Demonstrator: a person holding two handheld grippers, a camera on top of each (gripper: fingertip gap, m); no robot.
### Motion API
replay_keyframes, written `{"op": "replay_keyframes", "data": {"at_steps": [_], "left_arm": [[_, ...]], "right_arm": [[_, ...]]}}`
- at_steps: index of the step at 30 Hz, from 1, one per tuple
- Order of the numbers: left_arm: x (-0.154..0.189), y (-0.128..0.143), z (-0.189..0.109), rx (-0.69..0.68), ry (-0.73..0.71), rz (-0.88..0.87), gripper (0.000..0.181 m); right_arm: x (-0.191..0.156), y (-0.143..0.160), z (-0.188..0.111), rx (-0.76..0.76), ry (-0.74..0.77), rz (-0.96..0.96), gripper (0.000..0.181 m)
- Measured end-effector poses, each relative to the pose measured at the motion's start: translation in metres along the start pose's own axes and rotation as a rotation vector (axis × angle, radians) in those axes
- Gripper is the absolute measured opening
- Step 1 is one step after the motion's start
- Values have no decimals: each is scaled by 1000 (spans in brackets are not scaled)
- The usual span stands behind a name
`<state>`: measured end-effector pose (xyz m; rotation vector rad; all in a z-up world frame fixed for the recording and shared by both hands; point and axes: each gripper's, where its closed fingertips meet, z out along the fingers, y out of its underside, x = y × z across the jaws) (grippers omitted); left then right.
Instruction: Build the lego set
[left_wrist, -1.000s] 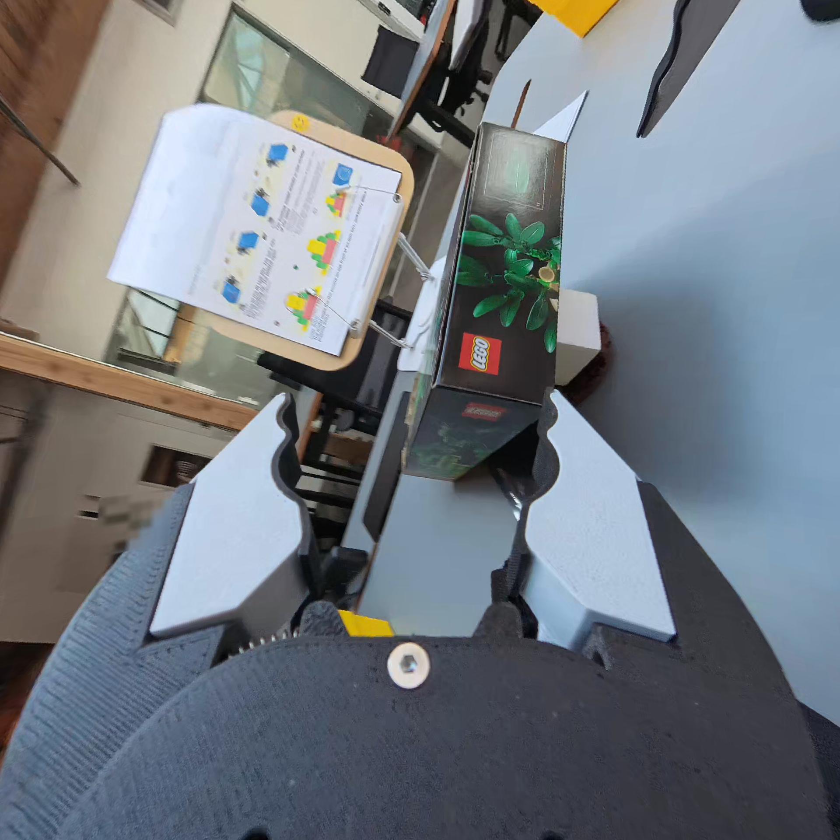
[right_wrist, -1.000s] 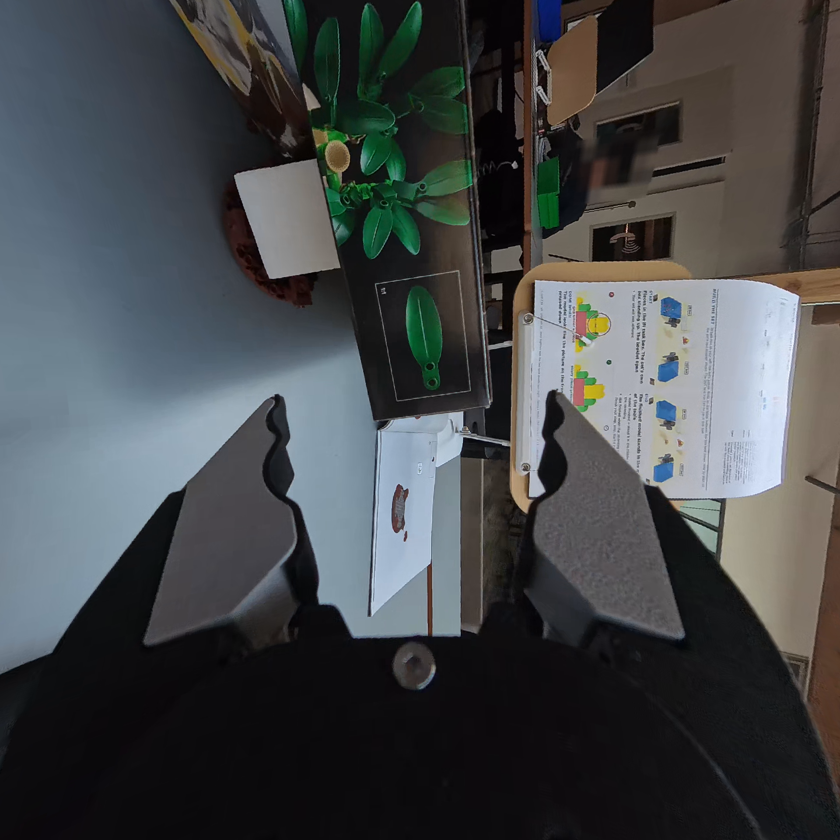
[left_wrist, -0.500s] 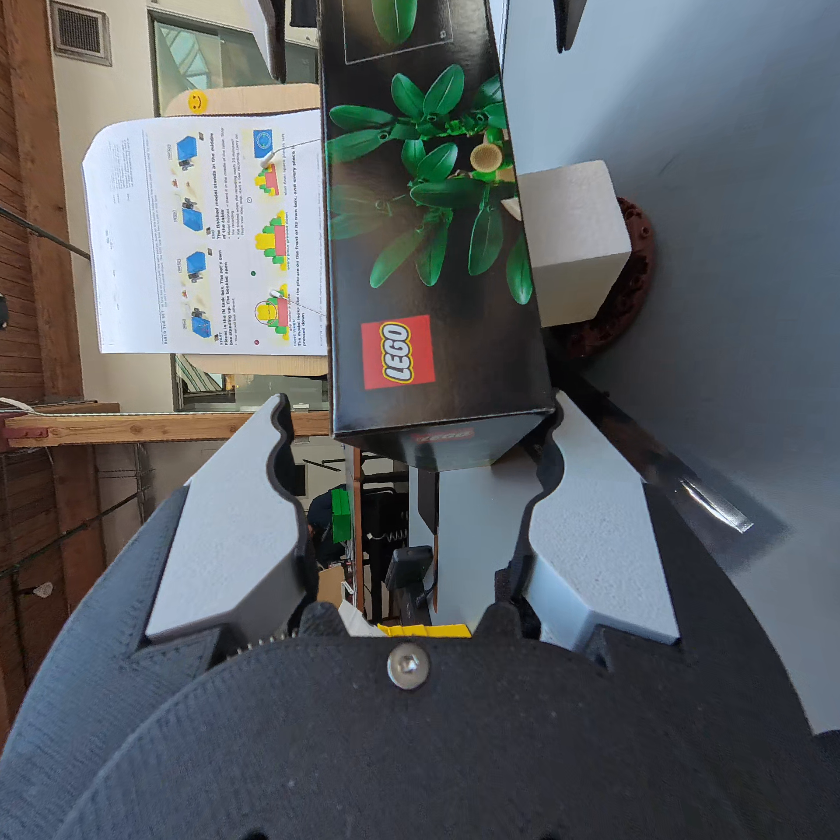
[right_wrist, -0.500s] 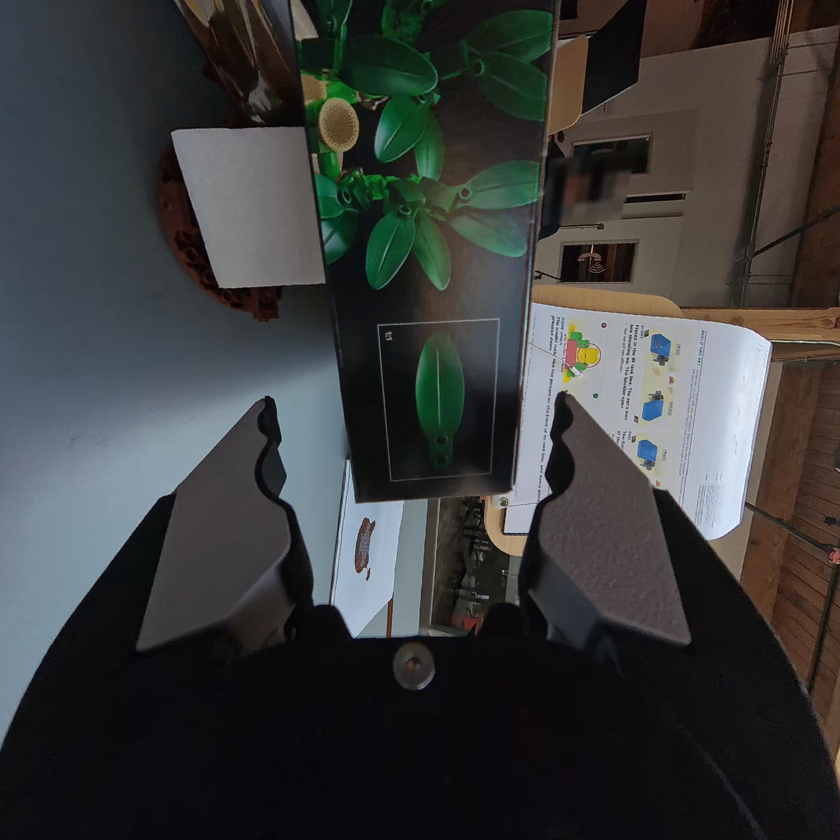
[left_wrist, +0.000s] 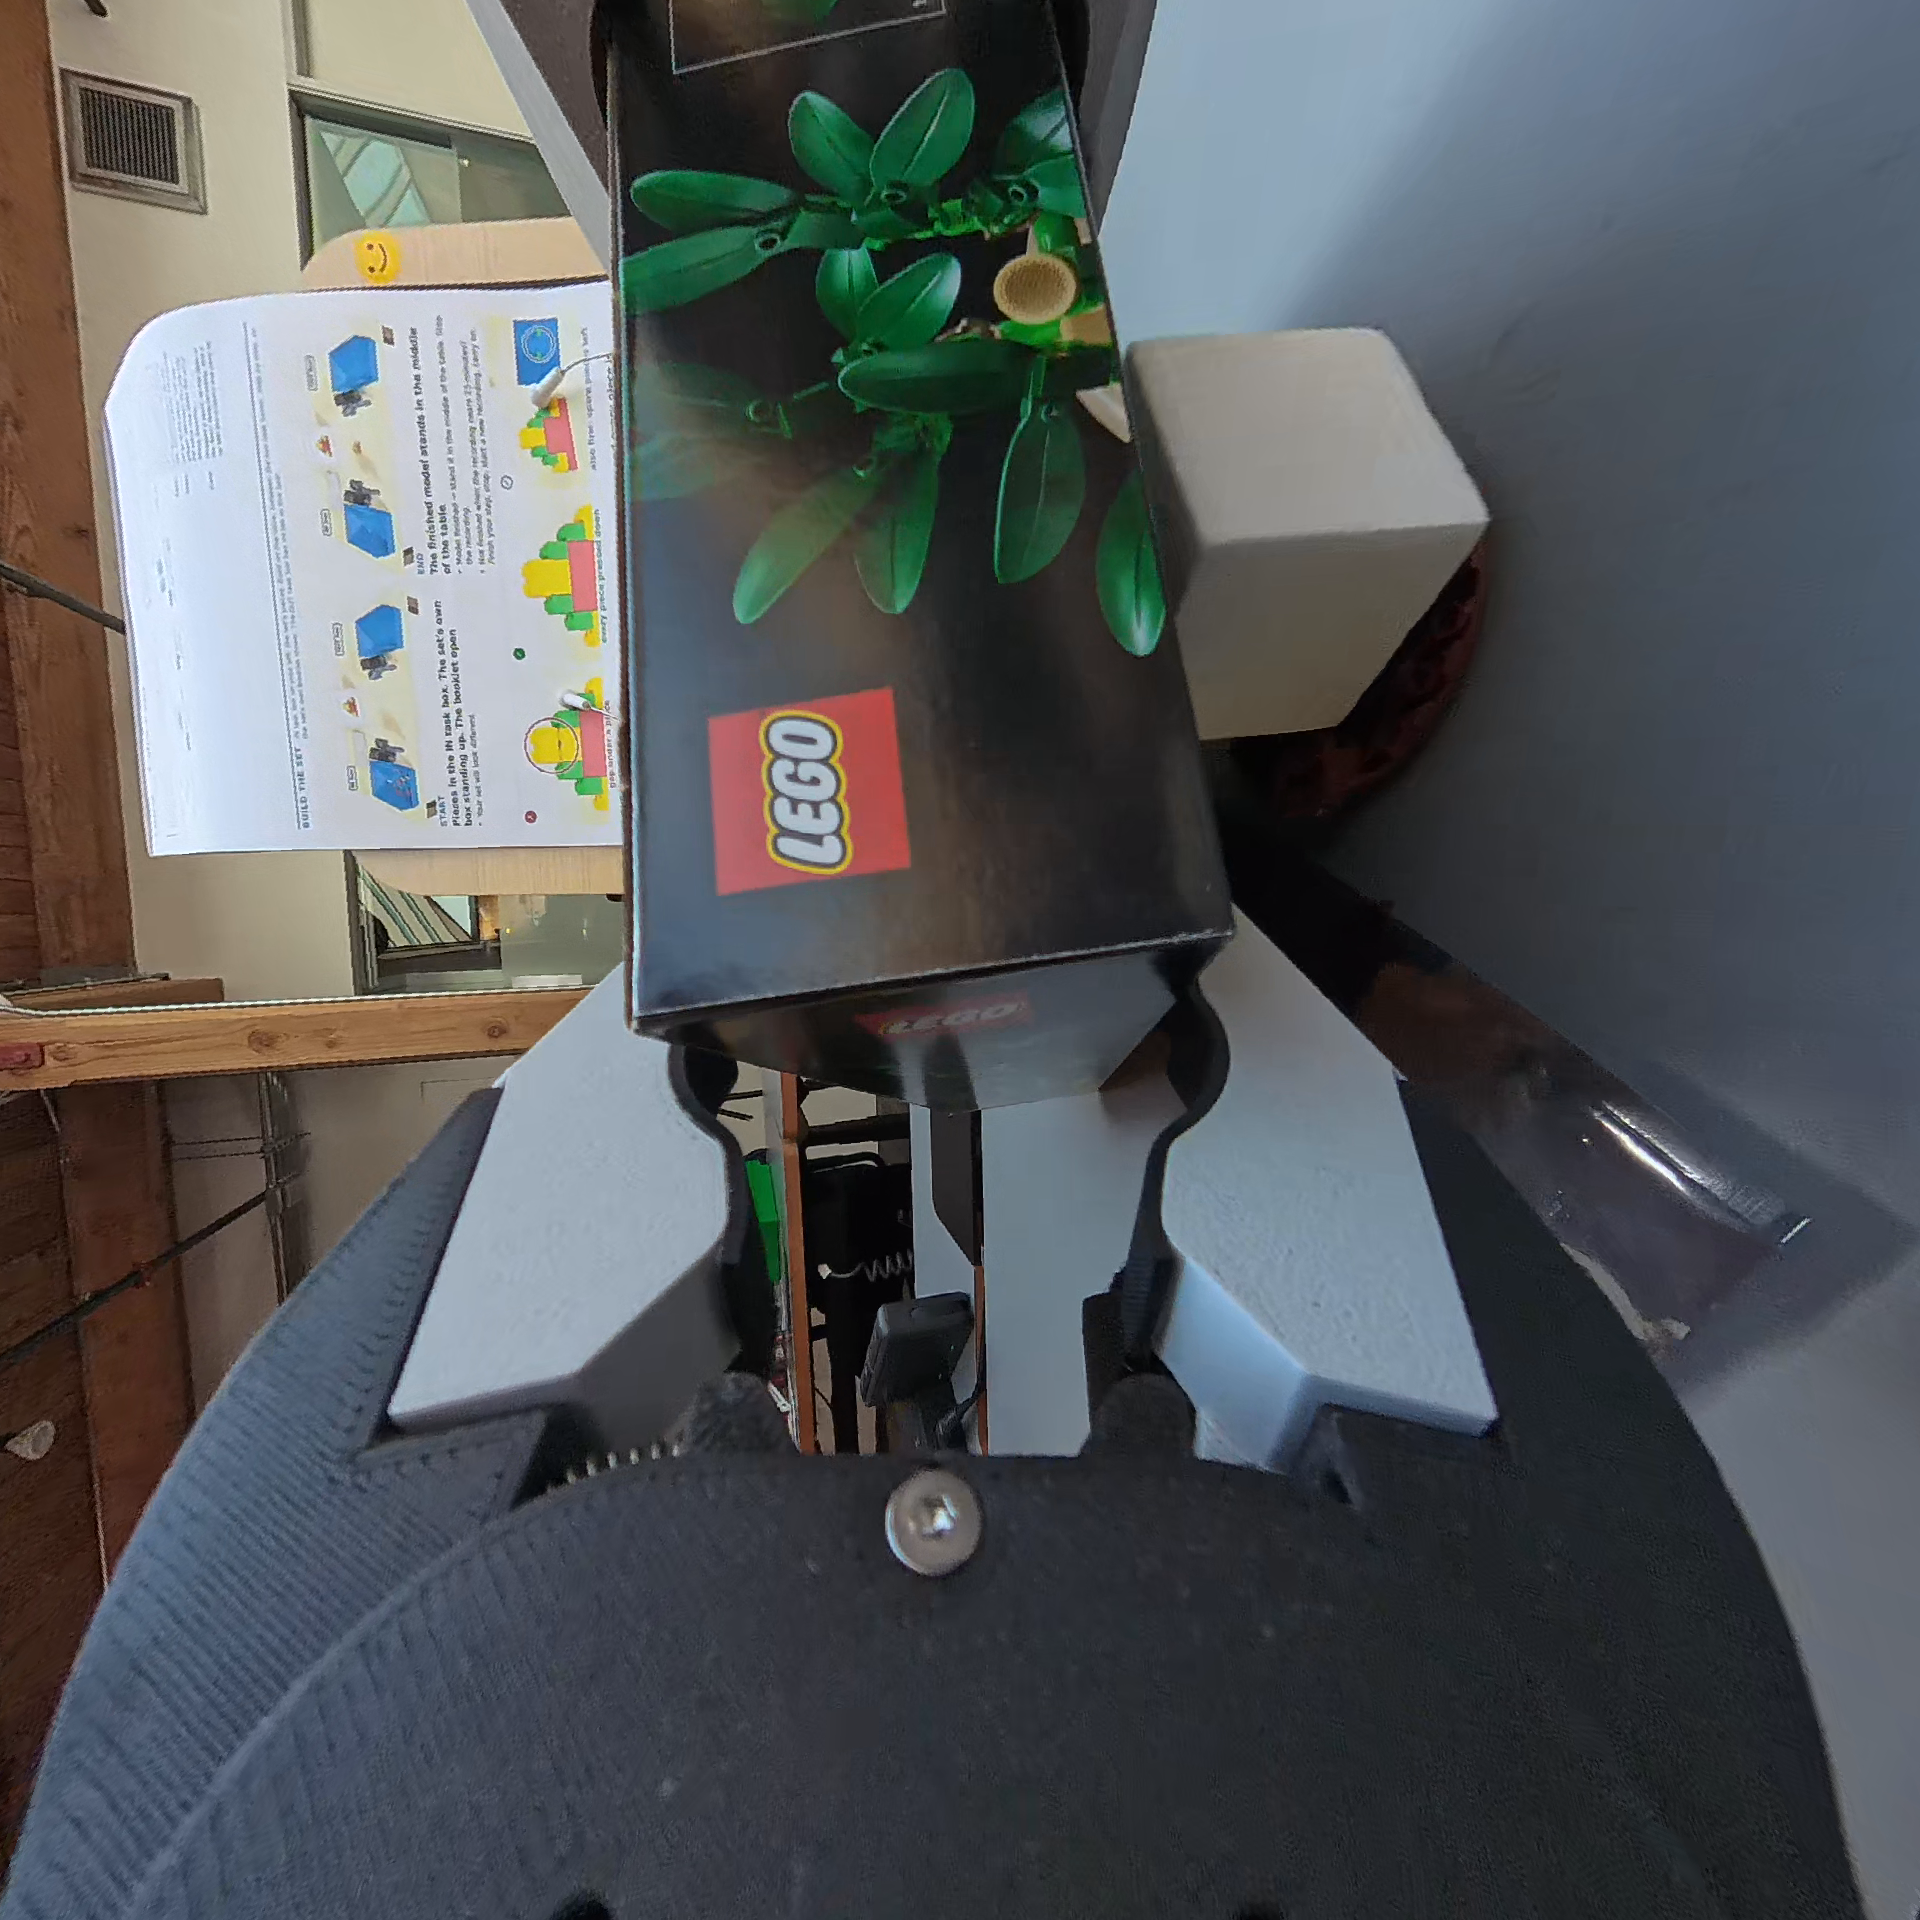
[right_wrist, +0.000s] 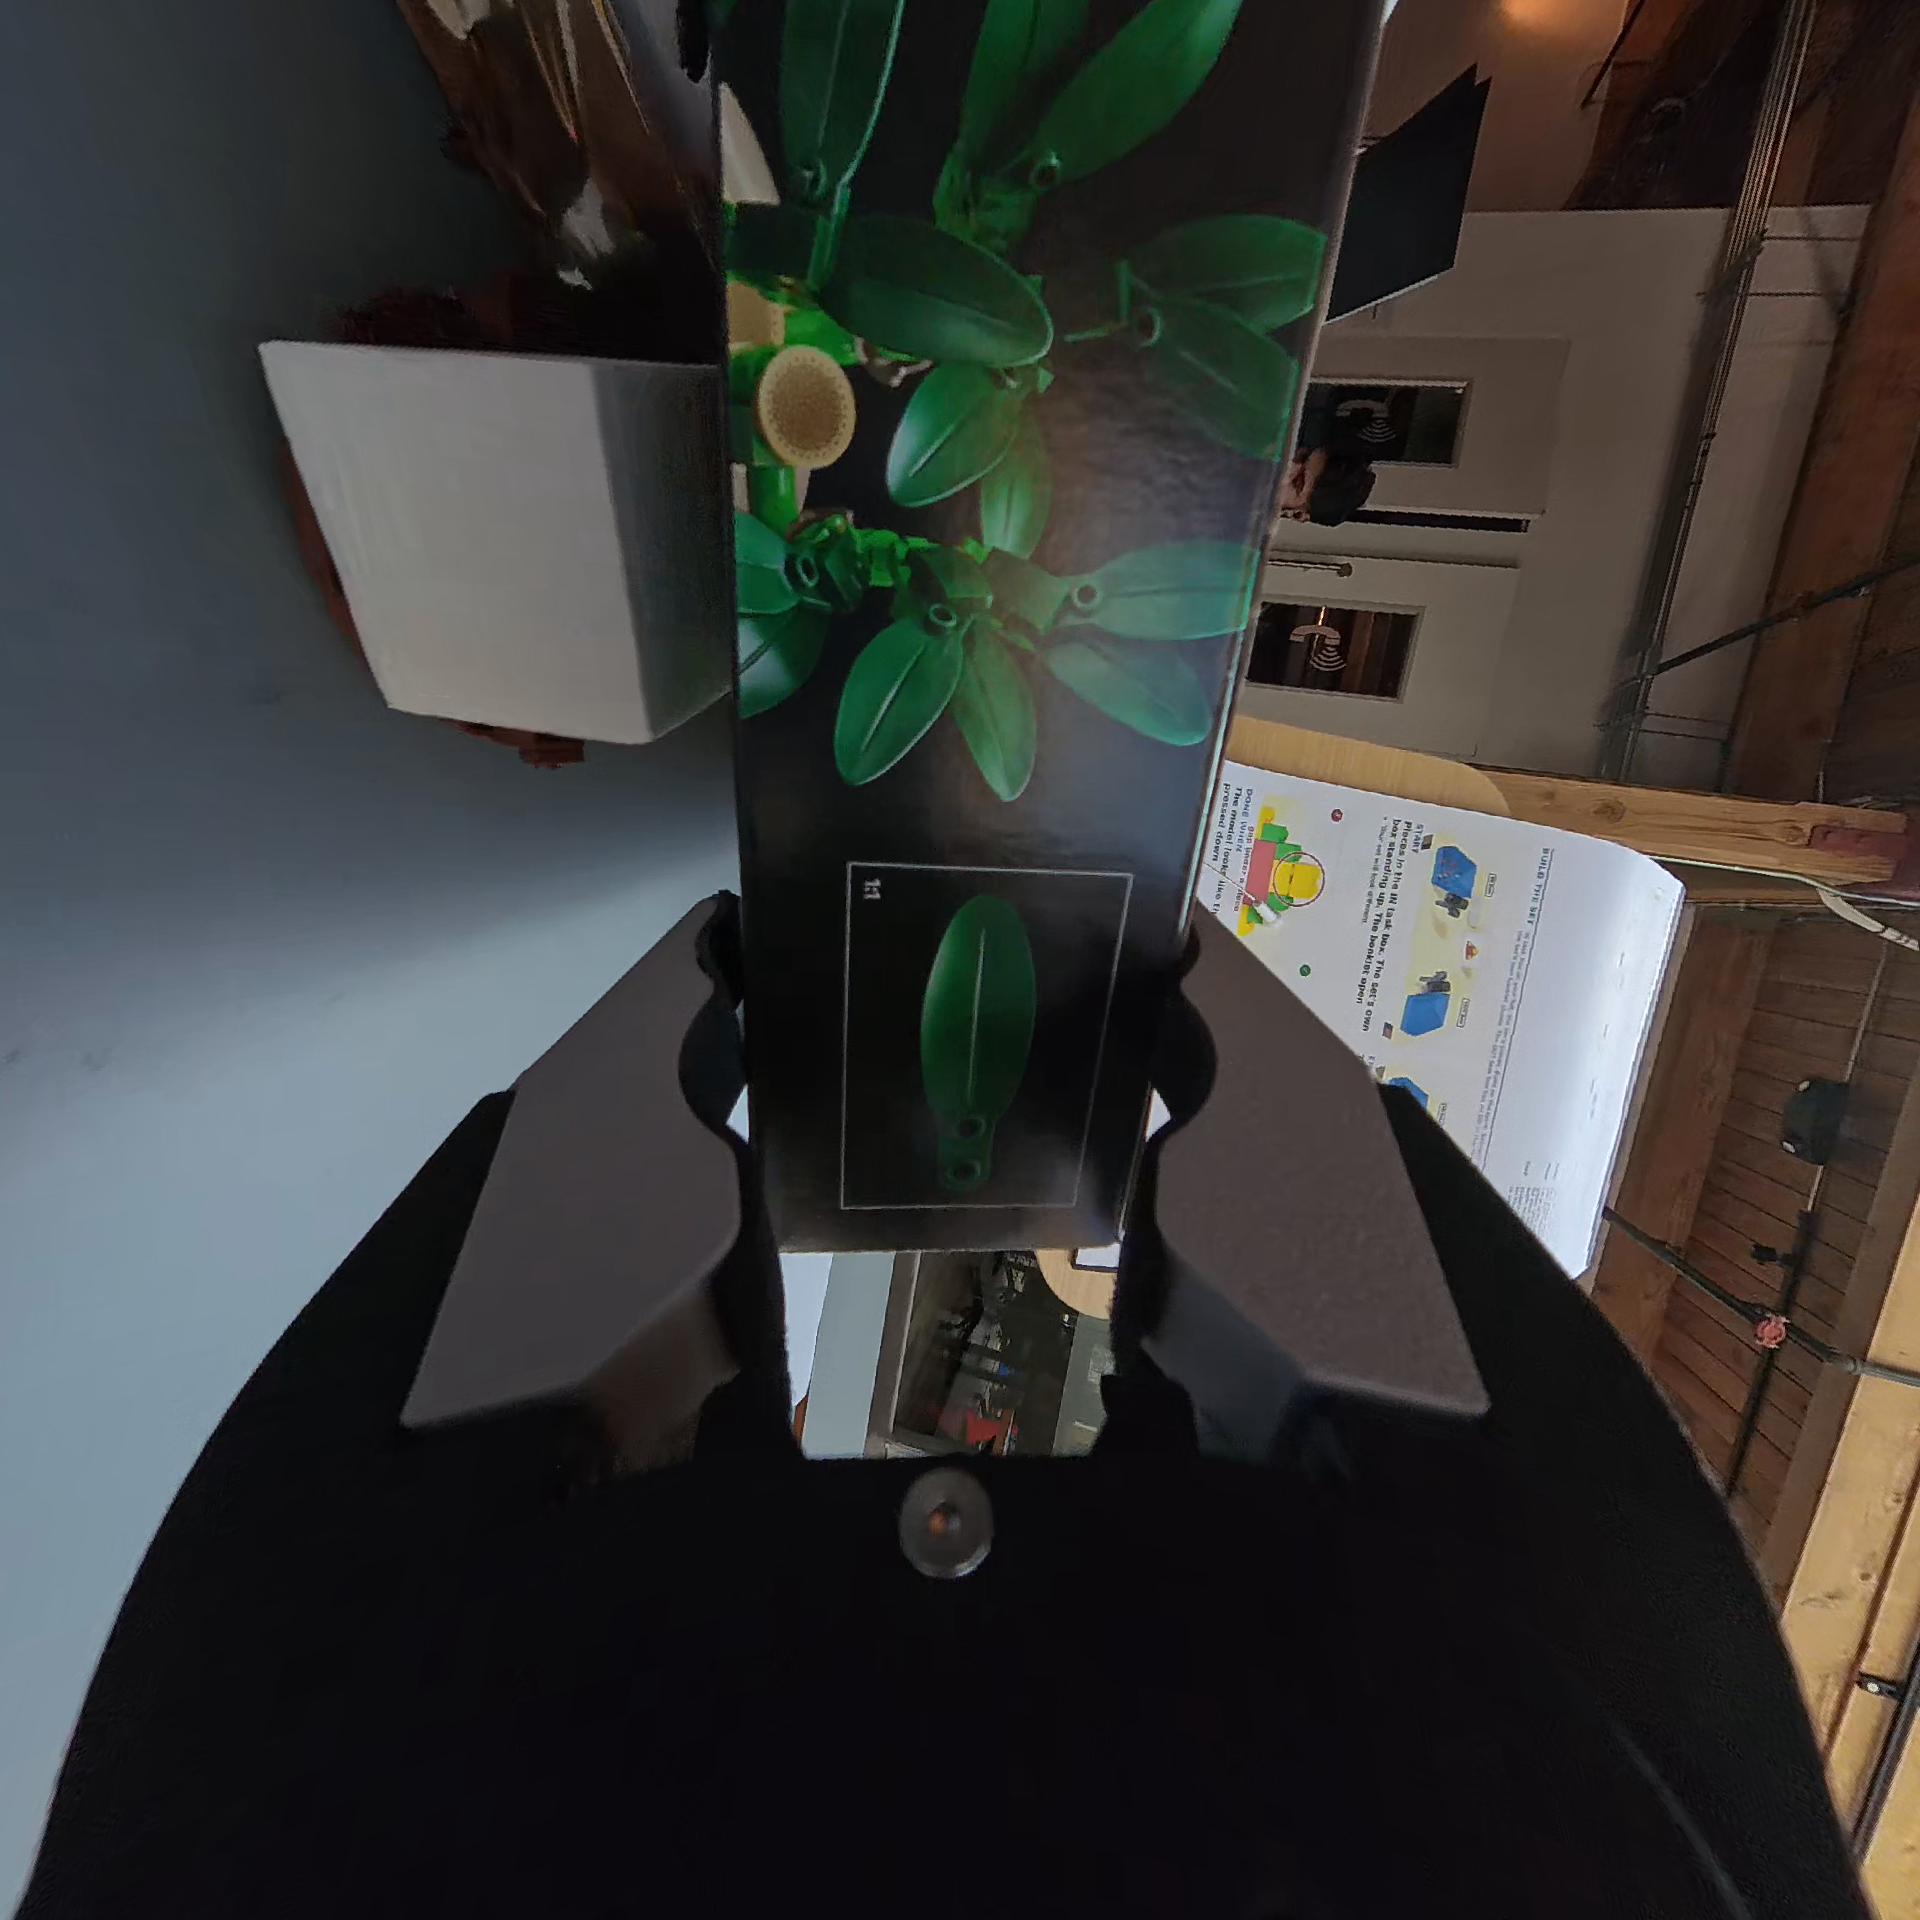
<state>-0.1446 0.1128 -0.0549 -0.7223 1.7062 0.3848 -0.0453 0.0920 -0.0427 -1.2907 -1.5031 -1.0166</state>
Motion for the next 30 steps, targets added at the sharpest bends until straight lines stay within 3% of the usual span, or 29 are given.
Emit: {"op": "replay_keyframes", "data": {"at_steps": [7,16,25,30], "left_arm": [[-15,6,-6,-14,30,-59,84],[-60,24,-16,-38,50,-141,84],[-120,76,-27,-89,162,-258,84],[-127,105,-25,-99,270,-343,84]], "right_arm": [[21,-6,-6,0,-42,-3,76],[76,-13,3,-4,-114,-20,75],[146,-33,49,21,-253,-11,75],[154,-44,78,46,-386,32,75]]}}
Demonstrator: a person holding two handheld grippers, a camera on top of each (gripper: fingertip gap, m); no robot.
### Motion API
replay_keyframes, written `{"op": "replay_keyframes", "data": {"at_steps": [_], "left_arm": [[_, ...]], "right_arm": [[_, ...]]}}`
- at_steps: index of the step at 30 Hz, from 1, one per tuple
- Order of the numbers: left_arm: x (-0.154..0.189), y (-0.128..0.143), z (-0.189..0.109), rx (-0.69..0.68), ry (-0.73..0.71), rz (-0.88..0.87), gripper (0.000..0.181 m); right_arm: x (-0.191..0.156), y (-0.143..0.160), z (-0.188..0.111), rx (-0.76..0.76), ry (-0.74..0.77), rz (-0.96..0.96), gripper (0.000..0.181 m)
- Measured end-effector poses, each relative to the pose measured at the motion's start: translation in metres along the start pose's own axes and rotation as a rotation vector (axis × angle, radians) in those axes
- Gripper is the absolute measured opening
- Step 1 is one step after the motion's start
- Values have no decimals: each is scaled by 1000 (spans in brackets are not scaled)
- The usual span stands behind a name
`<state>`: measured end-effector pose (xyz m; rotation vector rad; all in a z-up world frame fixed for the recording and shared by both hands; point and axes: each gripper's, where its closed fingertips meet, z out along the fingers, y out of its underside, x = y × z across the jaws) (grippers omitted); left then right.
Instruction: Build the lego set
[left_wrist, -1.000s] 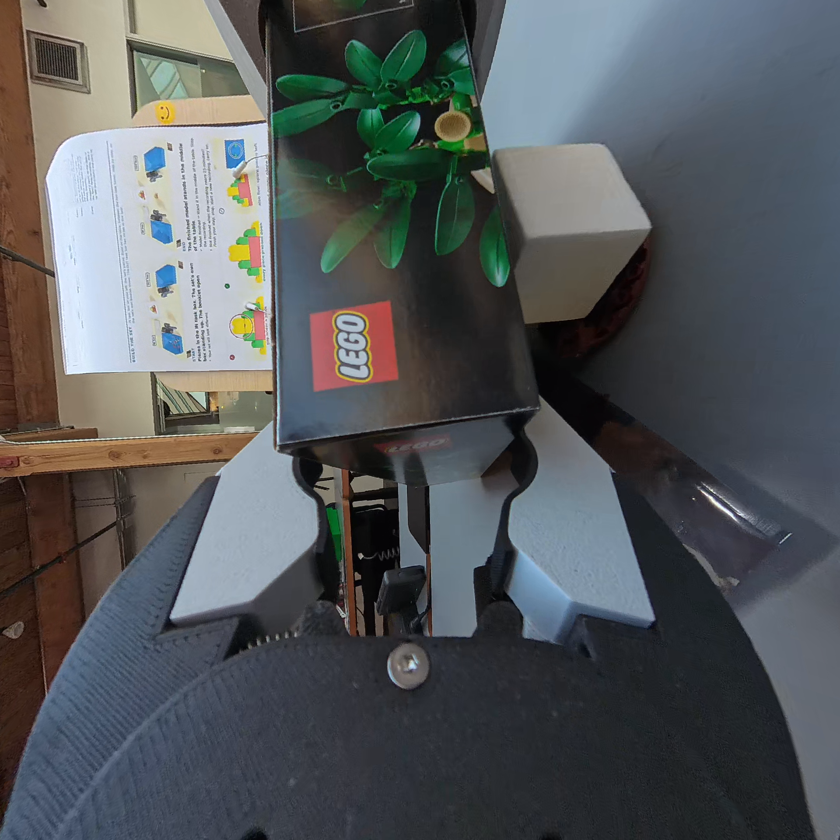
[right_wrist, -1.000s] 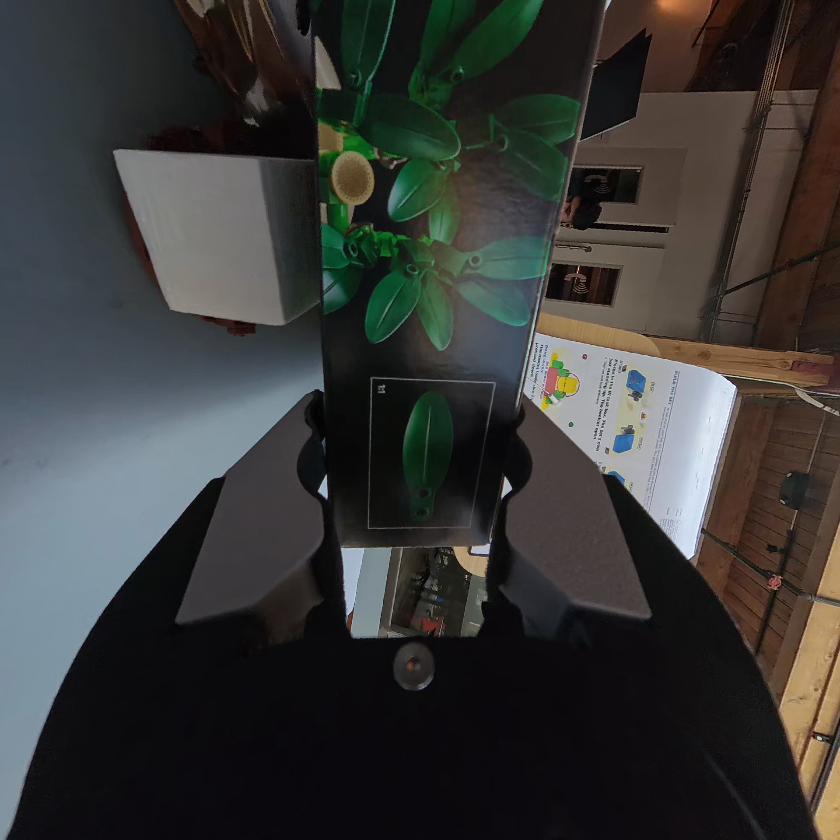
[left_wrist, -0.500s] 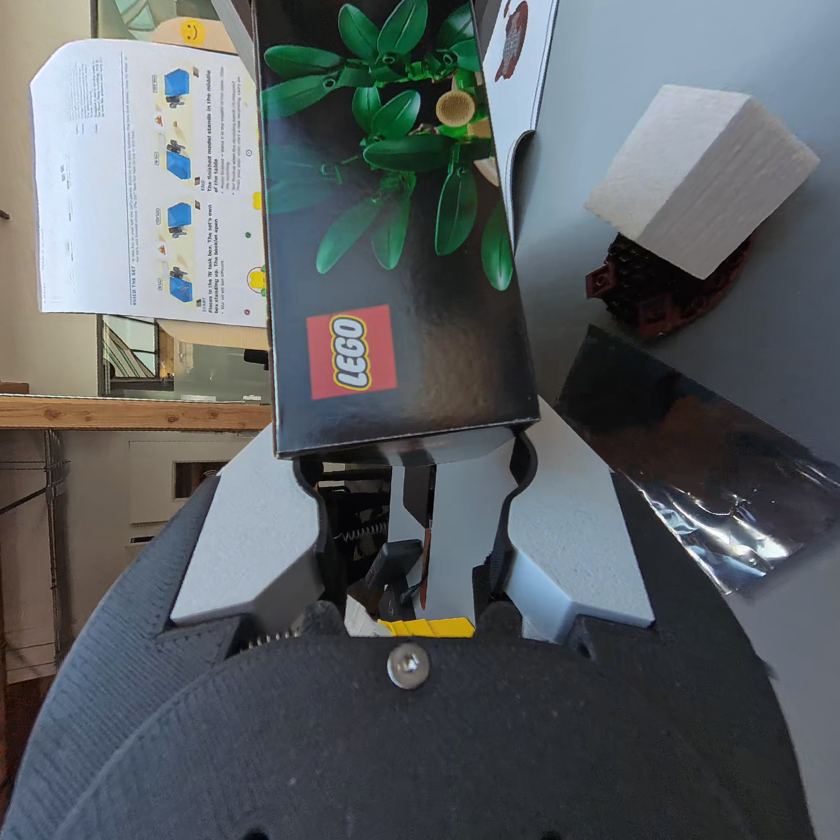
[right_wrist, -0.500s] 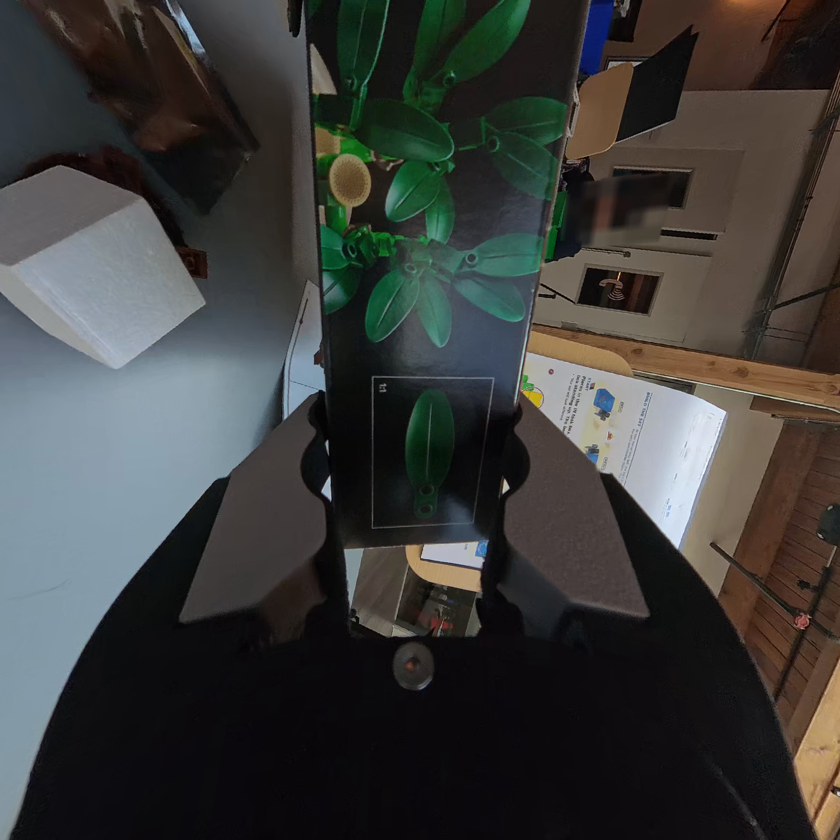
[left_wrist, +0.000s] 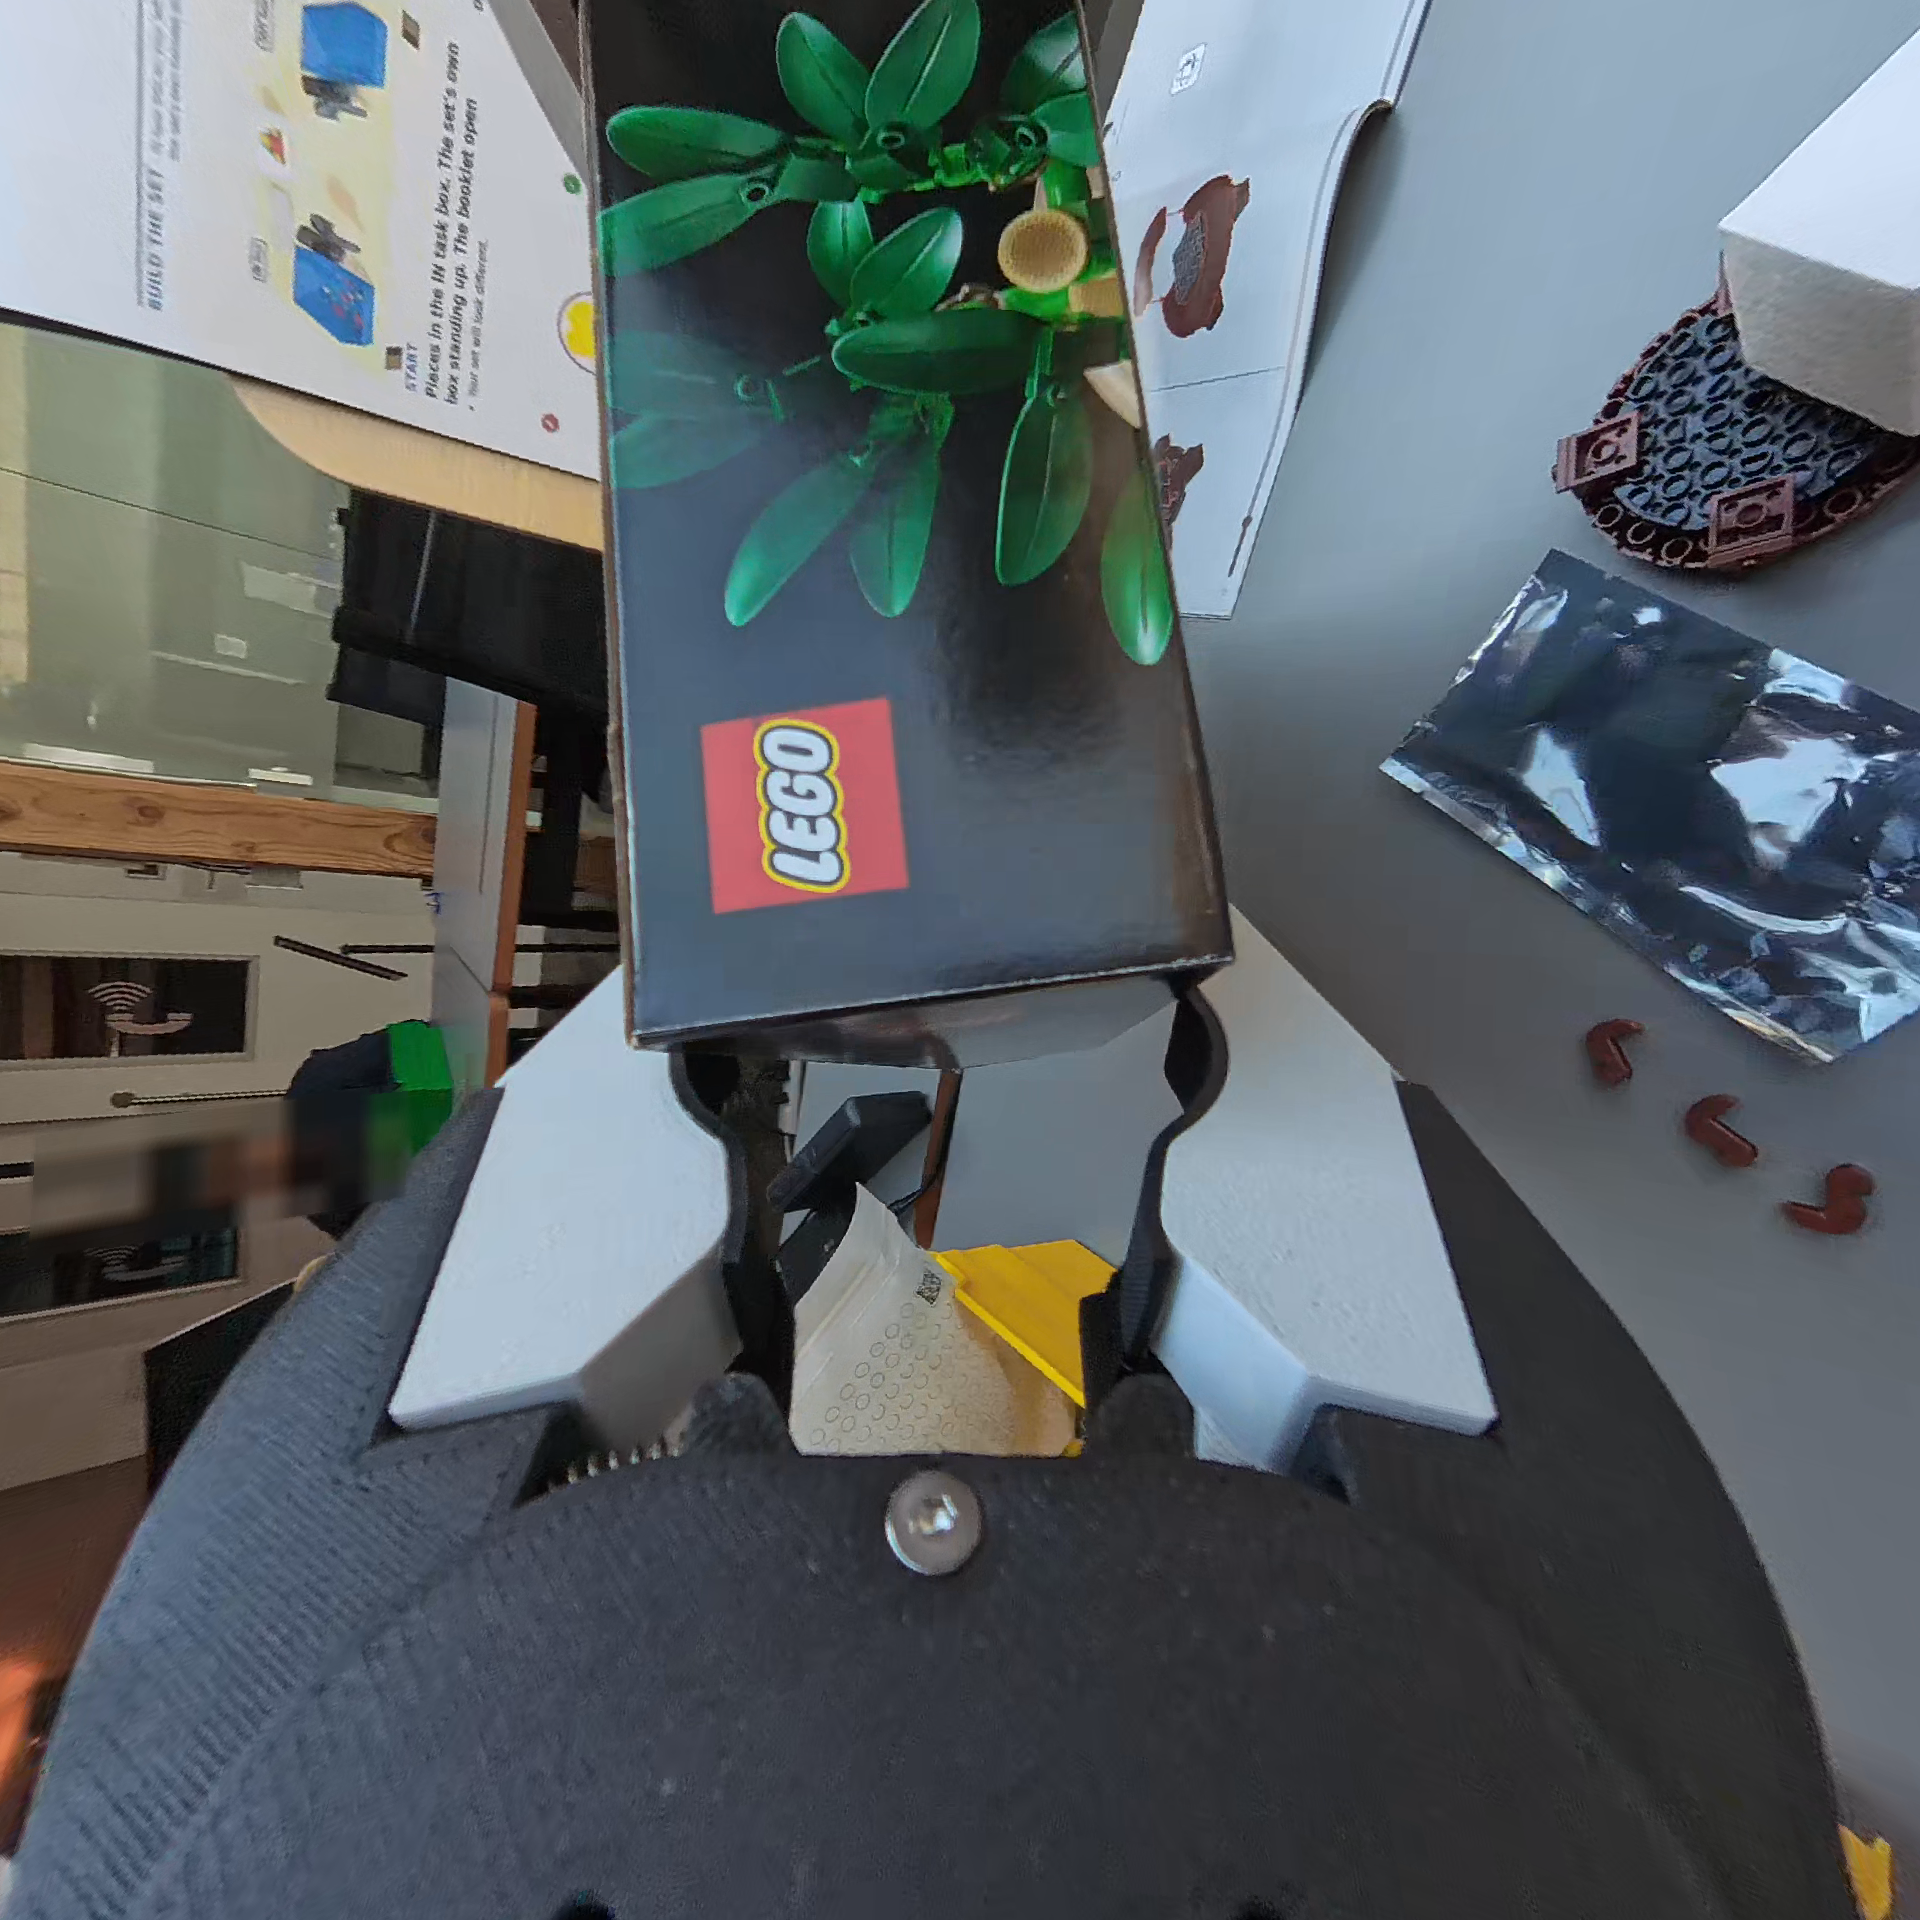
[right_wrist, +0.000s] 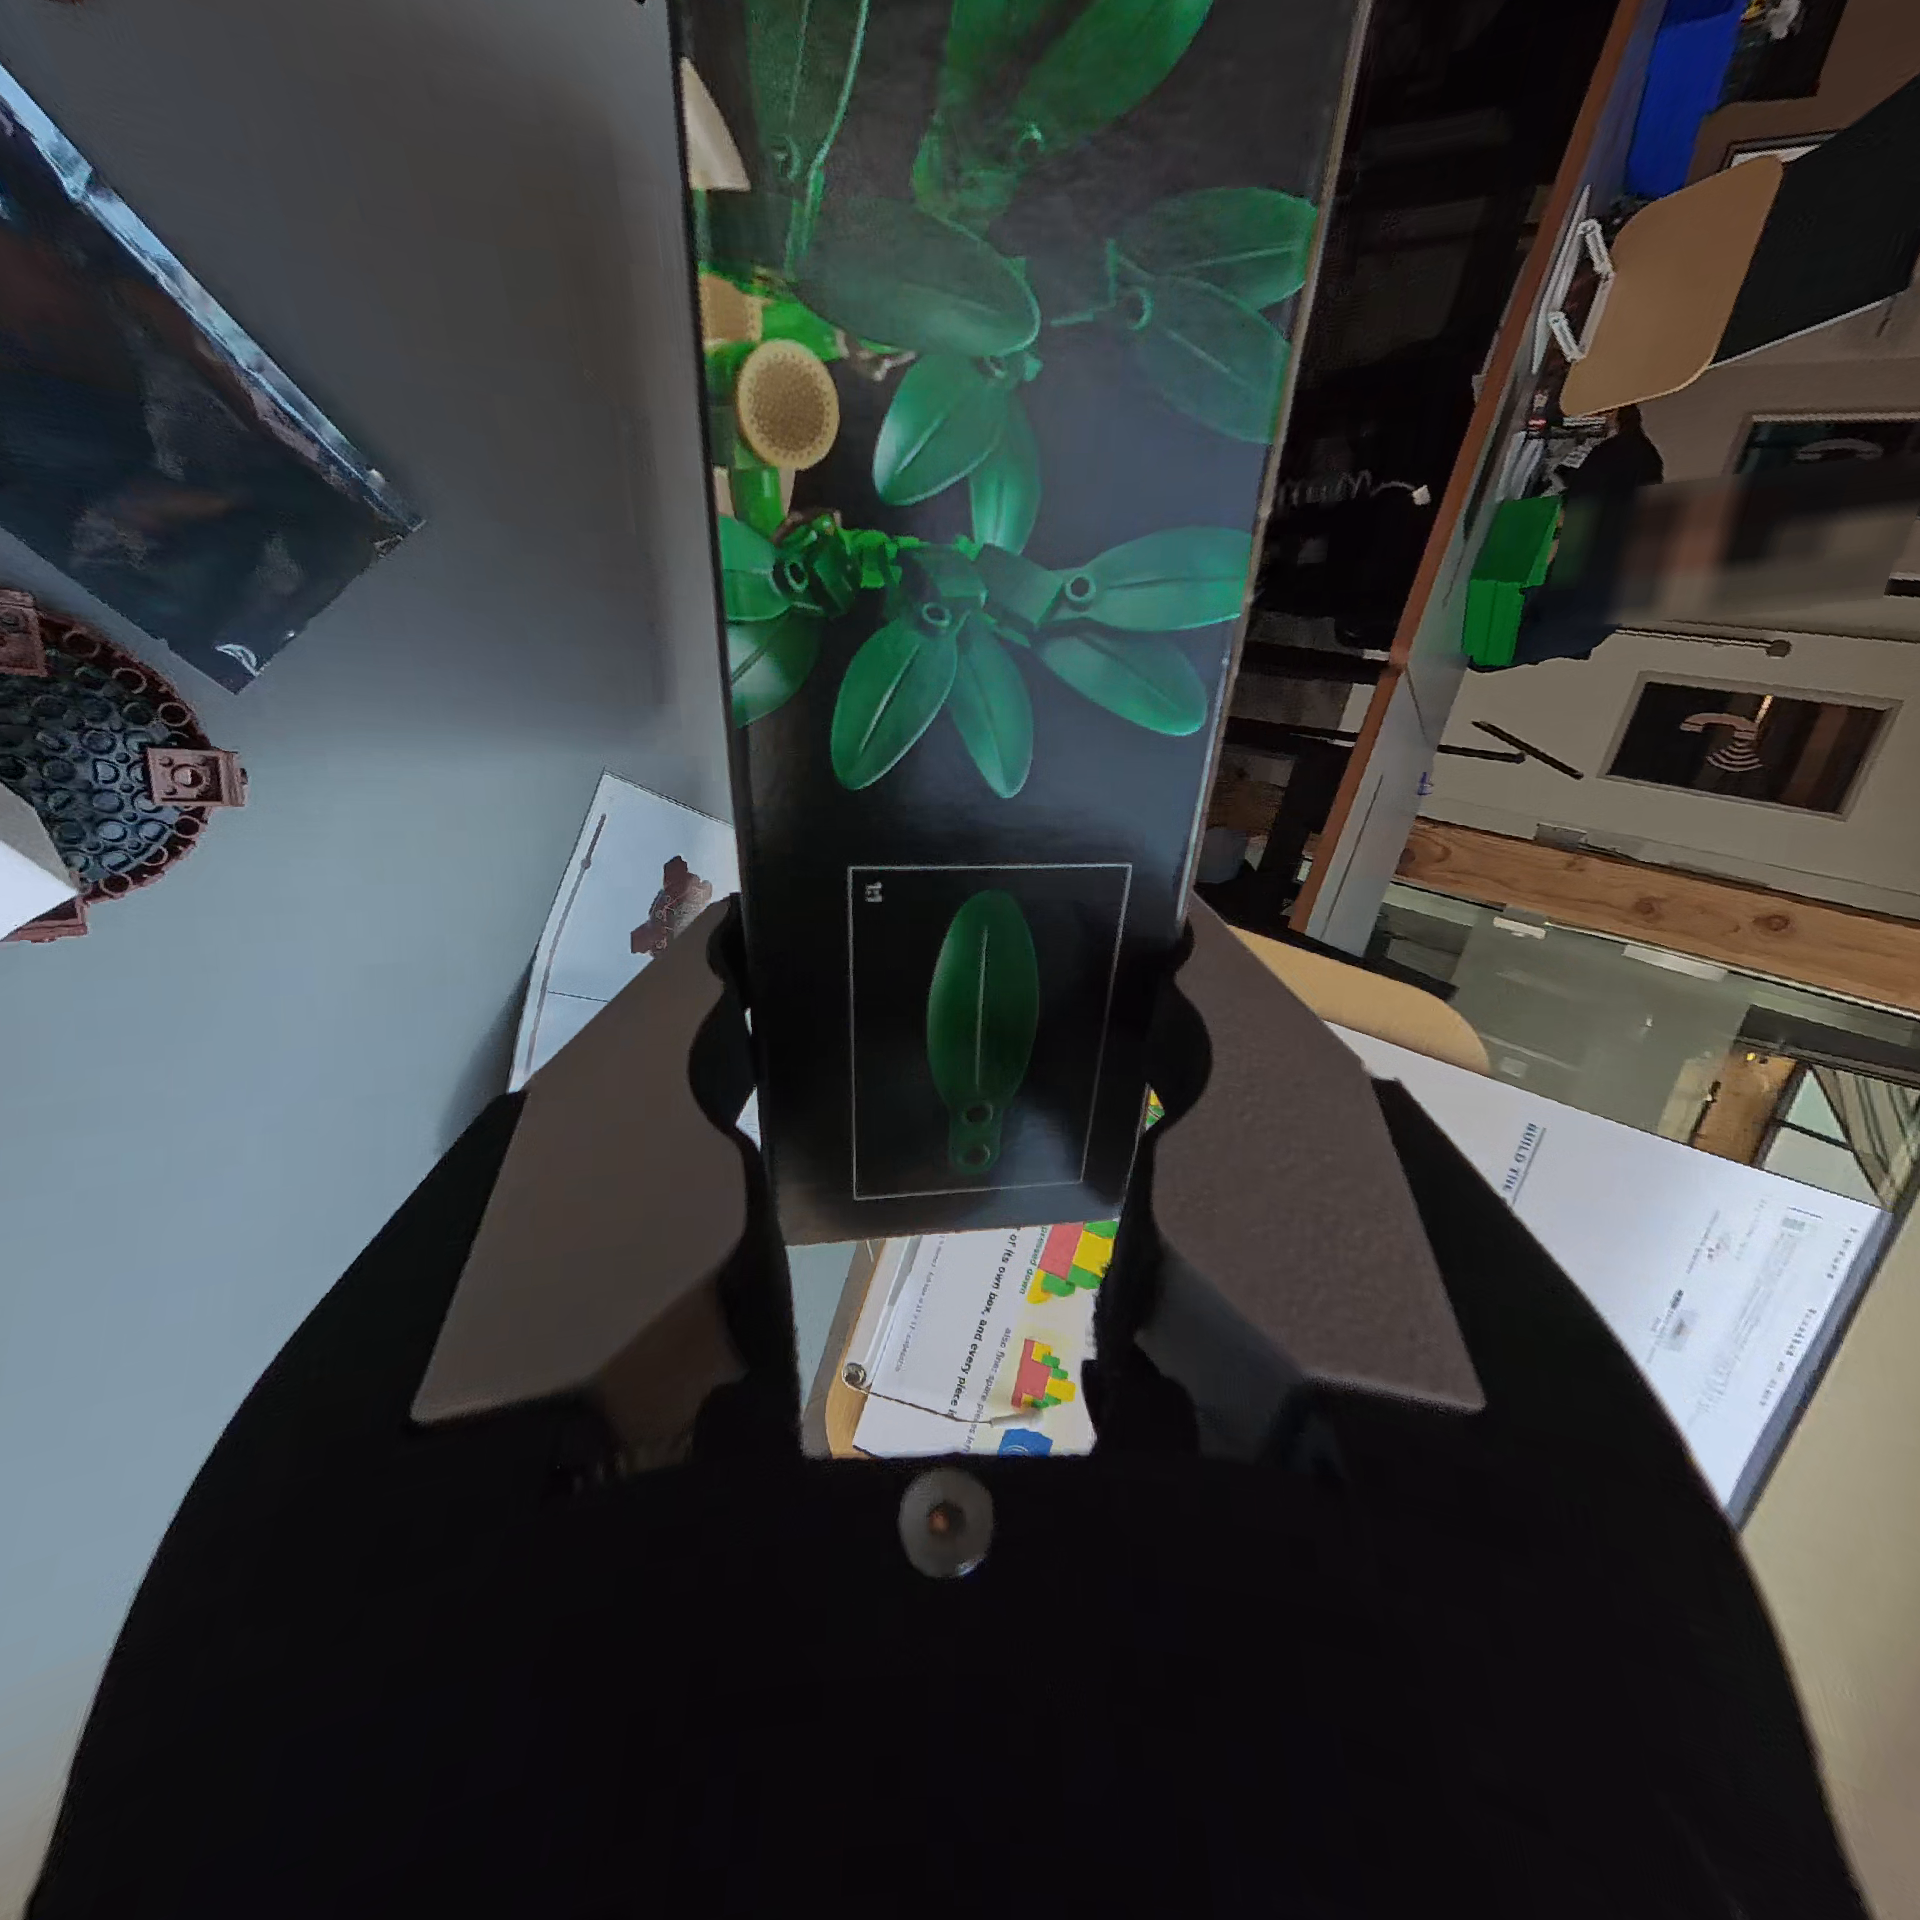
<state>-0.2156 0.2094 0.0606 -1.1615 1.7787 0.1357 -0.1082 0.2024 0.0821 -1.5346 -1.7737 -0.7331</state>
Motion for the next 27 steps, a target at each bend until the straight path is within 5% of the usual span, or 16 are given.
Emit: {"op": "replay_keyframes", "data": {"at_steps": [11,18,23,27], "left_arm": [[9,46,31,-35,184,-118,84],[-20,60,39,19,198,-267,87],[-62,44,15,142,131,-320,87],[-73,37,12,66,192,-230,71]], "right_arm": [[-8,-5,50,-7,-201,72,75],[15,-12,66,22,-325,146,76],[33,-17,81,36,-408,206,76],[42,-18,91,63,-424,229,76]]}}
